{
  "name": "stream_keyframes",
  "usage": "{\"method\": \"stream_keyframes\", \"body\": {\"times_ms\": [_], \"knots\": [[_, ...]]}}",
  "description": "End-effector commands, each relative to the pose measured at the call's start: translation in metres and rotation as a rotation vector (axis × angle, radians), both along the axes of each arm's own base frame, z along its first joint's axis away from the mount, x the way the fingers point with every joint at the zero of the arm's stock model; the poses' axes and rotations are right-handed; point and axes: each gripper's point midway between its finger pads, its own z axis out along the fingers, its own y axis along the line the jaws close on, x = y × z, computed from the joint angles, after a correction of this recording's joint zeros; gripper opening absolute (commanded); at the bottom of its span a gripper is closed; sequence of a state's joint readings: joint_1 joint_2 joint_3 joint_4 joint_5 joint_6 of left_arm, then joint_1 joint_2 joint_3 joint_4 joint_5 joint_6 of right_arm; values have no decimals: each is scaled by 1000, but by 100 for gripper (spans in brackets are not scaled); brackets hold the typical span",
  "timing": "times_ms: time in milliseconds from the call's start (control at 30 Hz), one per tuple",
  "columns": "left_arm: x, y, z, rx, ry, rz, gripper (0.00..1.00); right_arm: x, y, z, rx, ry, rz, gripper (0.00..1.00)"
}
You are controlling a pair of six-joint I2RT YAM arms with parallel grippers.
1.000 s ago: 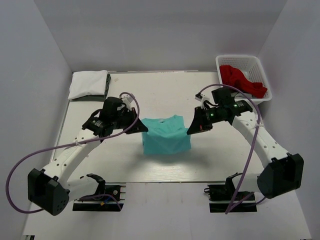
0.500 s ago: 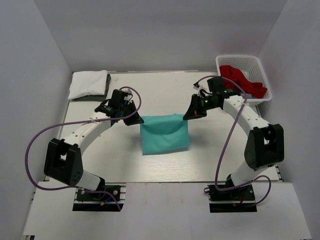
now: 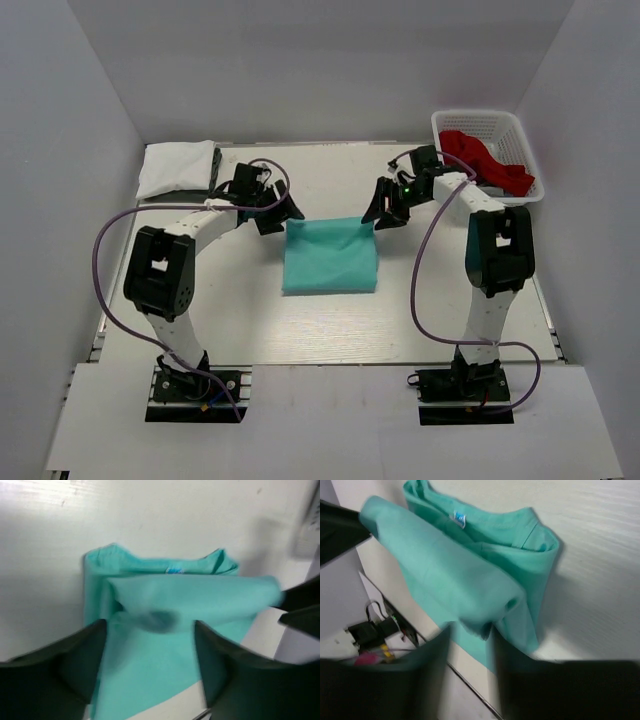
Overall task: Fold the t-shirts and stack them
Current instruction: Fold the long partially folded tshirt into a neat square
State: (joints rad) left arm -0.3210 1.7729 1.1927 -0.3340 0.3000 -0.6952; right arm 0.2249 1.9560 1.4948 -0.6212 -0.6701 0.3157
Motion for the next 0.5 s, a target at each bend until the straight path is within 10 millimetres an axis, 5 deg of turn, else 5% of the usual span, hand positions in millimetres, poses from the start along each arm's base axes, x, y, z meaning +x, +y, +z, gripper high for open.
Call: {"method": "stream_keyframes", "body": {"times_ms": [0,33,133,267,333,367,467], "knots": [[33,-14,42,-79,-145,-66,89,32,-6,14,-12,-105,-36,69],[40,-17,53,-84,-161,-67,100,36,-6,15,-13,-124,-33,90],[47,-7,59,-18,-174,-45,100,49,-10,38,-50,-217,-10,90],[41,-9,75,8,-239,-56,100,36,-20,51,-96,-267,-46,90],[29,-17,78,-25,-261,-102,100,6,-17,42,-54,-225,-37,90],[26,-24,76,-67,-273,-127,100,9,-10,64,-7,-323,-37,90],[26,-28,68,-60,-269,-131,100,-9,5,65,115,-310,-10,90]]}}
